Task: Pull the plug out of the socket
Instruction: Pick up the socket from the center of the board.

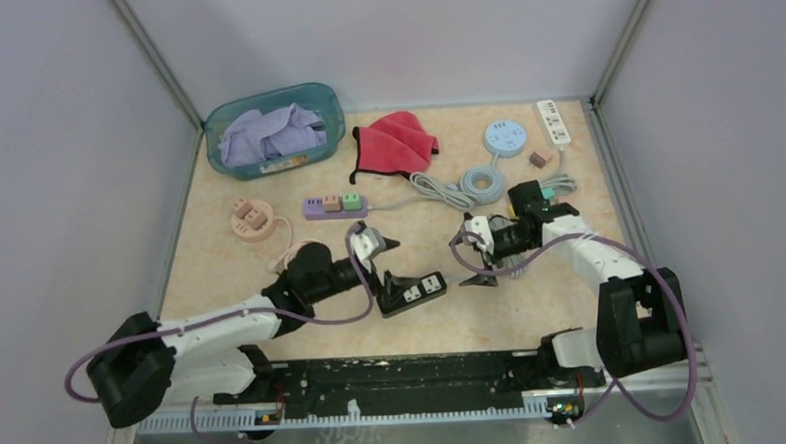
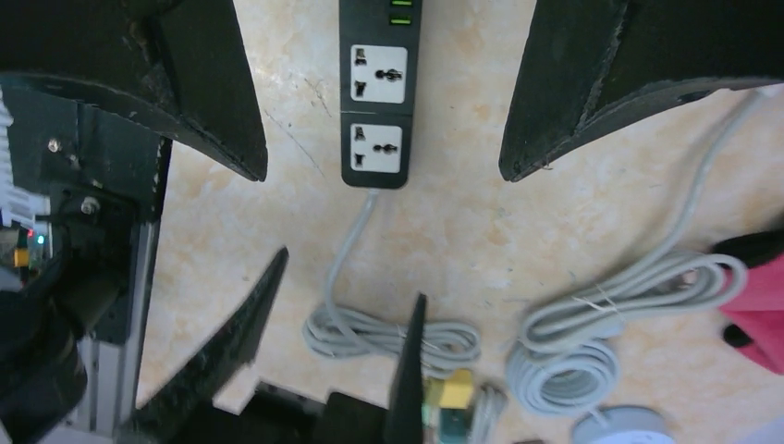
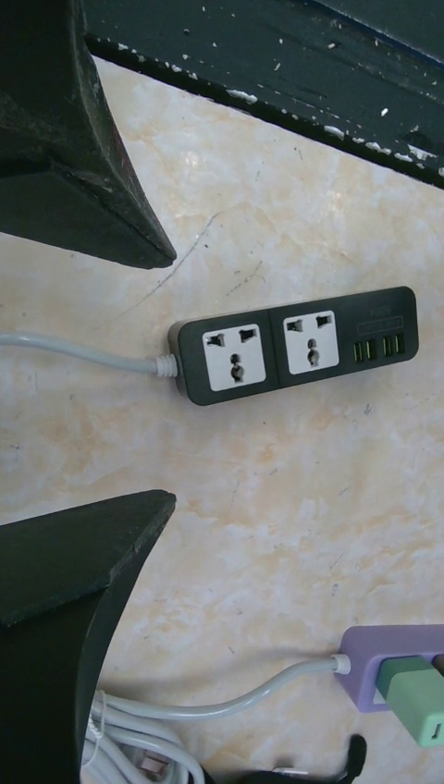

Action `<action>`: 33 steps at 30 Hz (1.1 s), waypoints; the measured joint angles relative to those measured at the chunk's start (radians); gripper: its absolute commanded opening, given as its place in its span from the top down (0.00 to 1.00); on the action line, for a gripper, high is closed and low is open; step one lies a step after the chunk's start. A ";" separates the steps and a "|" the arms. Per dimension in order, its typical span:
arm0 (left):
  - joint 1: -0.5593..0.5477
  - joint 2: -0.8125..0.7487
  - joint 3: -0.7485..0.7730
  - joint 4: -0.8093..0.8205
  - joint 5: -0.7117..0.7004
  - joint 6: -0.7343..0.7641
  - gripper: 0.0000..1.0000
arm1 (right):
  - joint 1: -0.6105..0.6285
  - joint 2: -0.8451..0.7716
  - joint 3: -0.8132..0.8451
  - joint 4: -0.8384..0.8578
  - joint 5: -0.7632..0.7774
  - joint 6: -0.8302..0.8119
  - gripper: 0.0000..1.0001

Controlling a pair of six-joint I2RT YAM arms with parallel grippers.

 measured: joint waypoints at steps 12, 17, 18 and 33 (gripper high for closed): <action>0.520 -0.192 0.323 -0.523 0.182 -0.199 0.00 | 0.220 0.001 -0.021 0.277 0.169 0.315 0.01; 0.559 -0.167 0.404 -0.678 0.134 -0.103 0.00 | 0.303 0.027 -0.021 0.342 0.260 0.393 0.01; 0.559 -0.162 0.404 -0.700 0.116 -0.083 0.00 | 0.319 0.031 -0.021 0.344 0.265 0.395 0.01; 0.560 -0.127 0.353 -0.861 0.020 0.076 0.00 | 0.536 0.146 0.003 0.367 0.554 0.451 0.01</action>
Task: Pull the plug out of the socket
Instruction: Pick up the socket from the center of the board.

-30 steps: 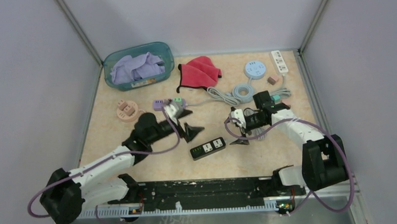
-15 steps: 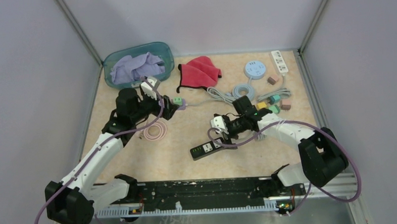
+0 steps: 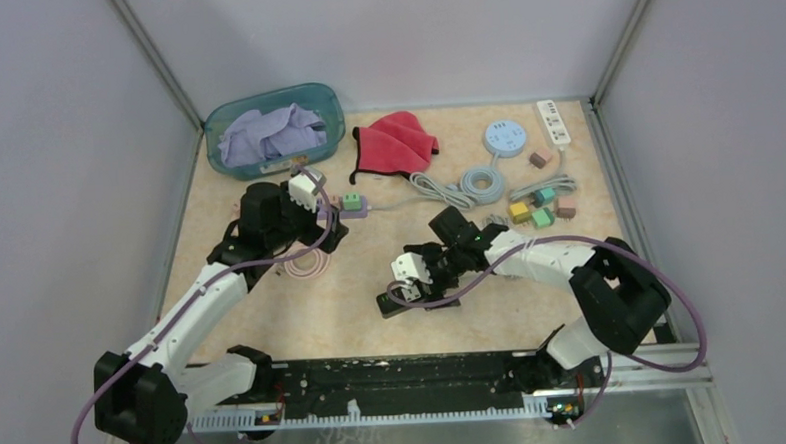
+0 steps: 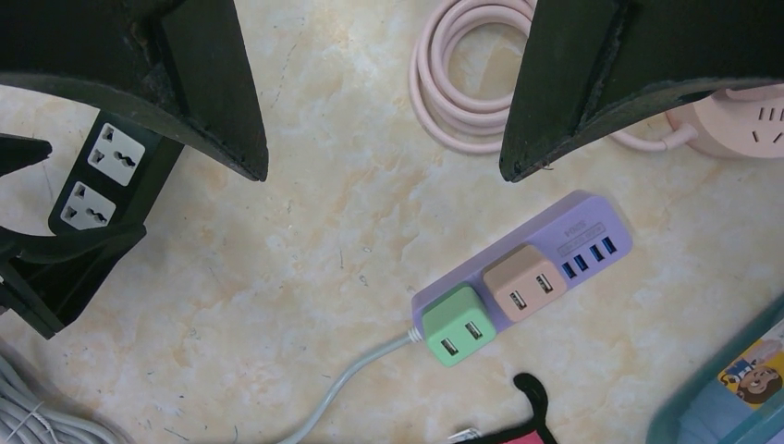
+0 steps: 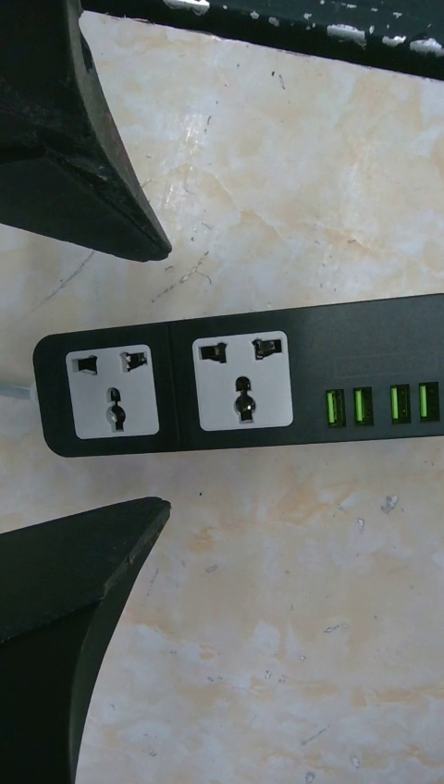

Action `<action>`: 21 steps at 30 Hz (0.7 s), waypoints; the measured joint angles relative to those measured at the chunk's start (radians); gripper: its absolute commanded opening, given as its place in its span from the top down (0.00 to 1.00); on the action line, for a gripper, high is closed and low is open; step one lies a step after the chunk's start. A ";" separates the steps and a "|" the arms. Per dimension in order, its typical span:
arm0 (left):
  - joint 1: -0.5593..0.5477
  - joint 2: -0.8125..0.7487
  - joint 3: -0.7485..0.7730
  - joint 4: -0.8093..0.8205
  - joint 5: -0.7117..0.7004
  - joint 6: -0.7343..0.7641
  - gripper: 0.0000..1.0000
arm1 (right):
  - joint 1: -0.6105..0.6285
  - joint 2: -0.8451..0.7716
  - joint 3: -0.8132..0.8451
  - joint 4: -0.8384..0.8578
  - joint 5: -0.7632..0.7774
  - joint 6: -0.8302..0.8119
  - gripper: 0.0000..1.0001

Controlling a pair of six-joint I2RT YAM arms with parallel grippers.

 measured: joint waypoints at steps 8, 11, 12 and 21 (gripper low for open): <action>0.000 0.000 0.000 -0.015 -0.001 -0.004 0.00 | 0.023 0.032 0.000 0.022 0.077 0.009 0.01; 0.000 0.002 0.000 -0.017 0.000 -0.008 0.00 | 0.023 0.055 0.005 0.024 0.098 0.009 0.03; 0.000 0.002 0.000 -0.018 0.001 -0.008 0.00 | 0.023 0.060 0.005 0.026 0.103 0.009 0.05; 0.000 0.002 0.000 -0.022 0.003 -0.012 0.00 | 0.023 0.071 0.025 0.015 0.124 0.010 0.47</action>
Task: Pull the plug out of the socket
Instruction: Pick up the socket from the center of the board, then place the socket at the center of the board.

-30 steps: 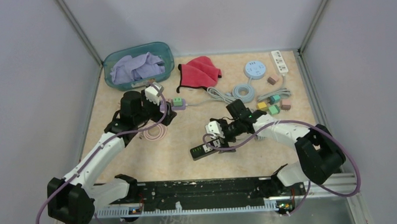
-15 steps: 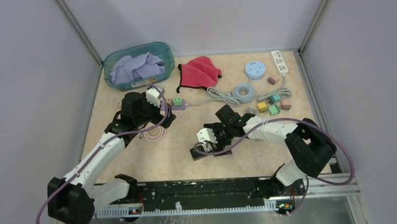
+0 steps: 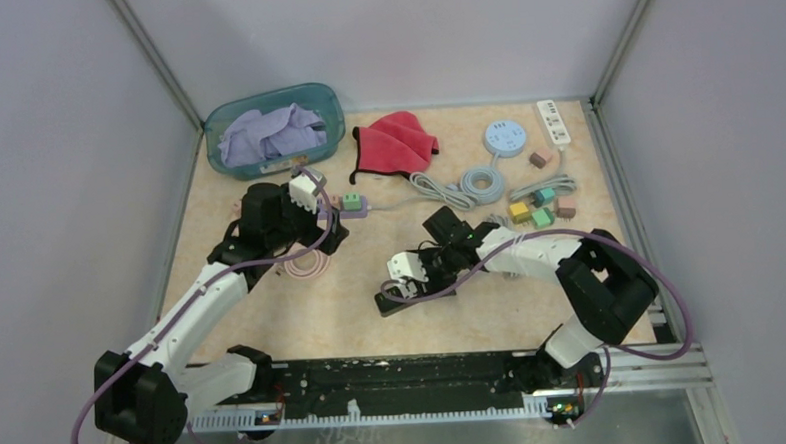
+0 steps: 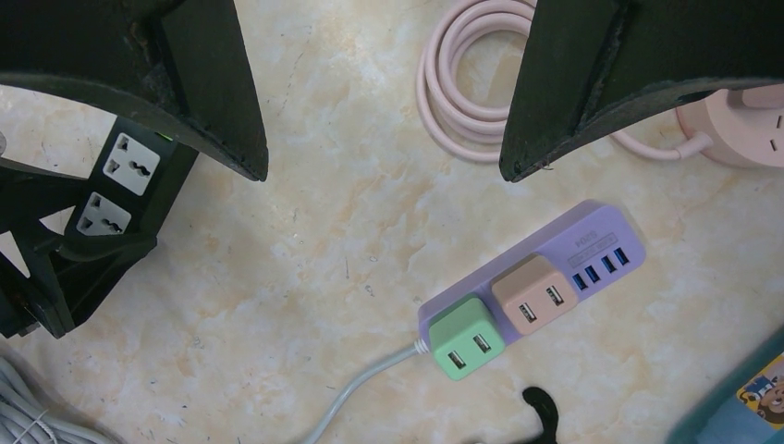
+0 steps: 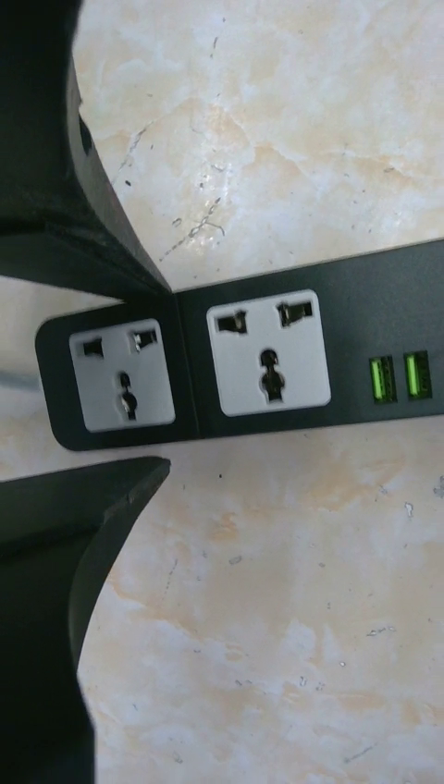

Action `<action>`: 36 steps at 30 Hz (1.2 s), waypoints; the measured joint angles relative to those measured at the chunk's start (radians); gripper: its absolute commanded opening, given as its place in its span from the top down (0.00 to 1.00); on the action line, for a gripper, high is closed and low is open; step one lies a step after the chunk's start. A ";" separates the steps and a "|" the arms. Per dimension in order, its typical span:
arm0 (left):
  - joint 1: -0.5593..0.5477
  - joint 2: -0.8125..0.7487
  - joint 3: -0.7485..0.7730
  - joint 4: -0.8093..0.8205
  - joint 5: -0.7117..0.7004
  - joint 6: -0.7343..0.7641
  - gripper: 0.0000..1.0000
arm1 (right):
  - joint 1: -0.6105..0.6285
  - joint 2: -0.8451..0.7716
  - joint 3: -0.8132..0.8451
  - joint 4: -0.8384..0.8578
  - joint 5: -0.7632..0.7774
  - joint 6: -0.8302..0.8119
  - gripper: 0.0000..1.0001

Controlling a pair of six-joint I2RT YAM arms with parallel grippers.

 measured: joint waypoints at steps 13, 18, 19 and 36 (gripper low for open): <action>0.000 0.000 0.000 -0.007 0.000 0.000 0.00 | -0.009 -0.008 0.034 -0.020 -0.020 0.055 0.89; 0.000 0.000 0.000 -0.009 -0.001 0.000 0.00 | -0.108 -0.054 0.063 -0.013 -0.093 0.144 0.98; 0.000 0.000 0.000 -0.010 -0.001 0.000 0.00 | -0.136 -0.068 0.066 -0.006 -0.109 0.163 0.98; 0.000 0.000 0.000 -0.014 0.005 0.000 0.00 | -0.618 -0.153 0.360 0.117 -0.224 0.615 1.00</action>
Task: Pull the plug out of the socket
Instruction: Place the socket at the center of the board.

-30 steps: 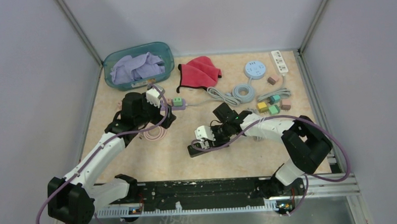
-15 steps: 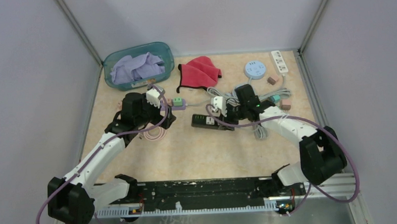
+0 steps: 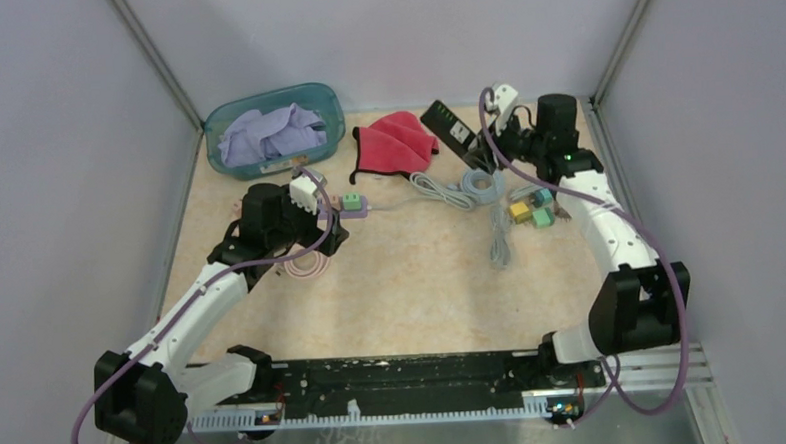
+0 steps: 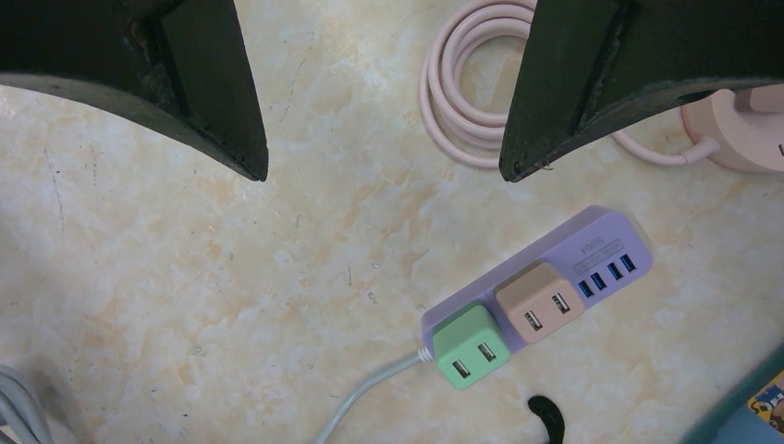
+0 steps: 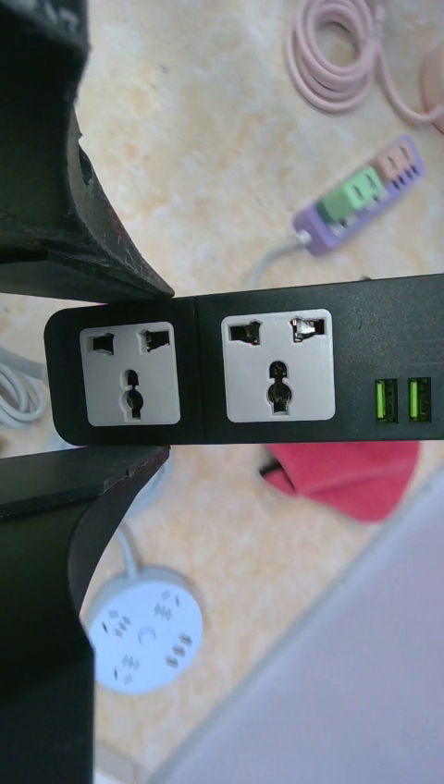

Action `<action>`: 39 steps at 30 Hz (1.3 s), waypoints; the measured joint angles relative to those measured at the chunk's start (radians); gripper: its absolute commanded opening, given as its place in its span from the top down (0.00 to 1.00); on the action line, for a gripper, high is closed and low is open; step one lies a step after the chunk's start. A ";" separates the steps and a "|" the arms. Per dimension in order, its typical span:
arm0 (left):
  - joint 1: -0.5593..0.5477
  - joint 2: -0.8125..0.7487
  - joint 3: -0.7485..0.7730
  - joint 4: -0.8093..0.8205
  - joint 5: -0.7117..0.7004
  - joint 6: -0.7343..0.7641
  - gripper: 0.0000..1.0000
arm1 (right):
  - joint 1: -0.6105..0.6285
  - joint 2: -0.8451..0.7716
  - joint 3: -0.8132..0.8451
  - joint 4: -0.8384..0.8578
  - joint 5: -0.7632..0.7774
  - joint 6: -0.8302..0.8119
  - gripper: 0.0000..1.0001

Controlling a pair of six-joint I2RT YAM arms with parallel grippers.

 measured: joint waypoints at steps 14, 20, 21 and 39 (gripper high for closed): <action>0.000 0.000 0.000 0.000 0.002 0.000 0.00 | -0.032 0.269 0.546 0.031 0.204 0.144 0.97; 0.000 -0.001 0.000 -0.001 0.002 0.000 0.00 | -0.033 0.377 0.594 0.089 0.296 0.205 0.97; 0.000 -0.001 0.000 -0.001 0.002 0.000 0.00 | -0.033 0.402 0.592 0.089 0.307 0.213 0.97; 0.000 -0.001 0.000 -0.001 0.003 0.000 0.00 | -0.001 0.639 0.443 0.037 0.333 0.239 0.96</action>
